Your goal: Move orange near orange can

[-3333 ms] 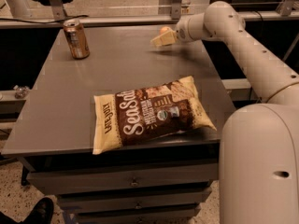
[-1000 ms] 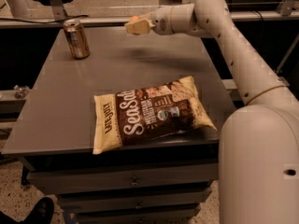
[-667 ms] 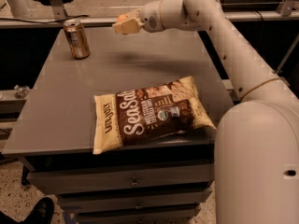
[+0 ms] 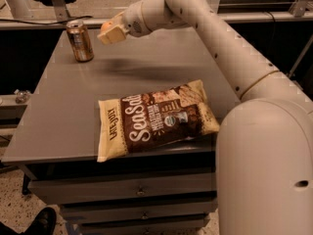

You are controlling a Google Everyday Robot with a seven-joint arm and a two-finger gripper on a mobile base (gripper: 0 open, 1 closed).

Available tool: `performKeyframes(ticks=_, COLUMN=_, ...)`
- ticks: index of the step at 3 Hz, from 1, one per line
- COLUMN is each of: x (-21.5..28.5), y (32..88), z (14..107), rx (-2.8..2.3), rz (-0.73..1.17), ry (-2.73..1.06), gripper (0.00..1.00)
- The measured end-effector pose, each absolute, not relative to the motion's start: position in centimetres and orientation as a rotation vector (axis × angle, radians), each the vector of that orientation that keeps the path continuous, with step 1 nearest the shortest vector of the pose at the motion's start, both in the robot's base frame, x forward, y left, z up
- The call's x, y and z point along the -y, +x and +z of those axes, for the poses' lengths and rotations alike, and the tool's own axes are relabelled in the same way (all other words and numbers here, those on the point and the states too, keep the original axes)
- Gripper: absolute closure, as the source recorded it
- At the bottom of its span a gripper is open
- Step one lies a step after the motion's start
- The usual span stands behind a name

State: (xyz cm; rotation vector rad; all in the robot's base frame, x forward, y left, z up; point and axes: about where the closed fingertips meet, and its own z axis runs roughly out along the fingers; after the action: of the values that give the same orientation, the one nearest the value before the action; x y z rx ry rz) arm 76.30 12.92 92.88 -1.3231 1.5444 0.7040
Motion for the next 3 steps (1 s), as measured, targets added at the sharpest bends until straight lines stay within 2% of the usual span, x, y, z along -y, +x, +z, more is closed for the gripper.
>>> performKeyframes(ticks=3, x=-17.4, y=77.4, z=90.3, rx=-1.572, rz=0.692, ry=-1.348, gripper=1.00)
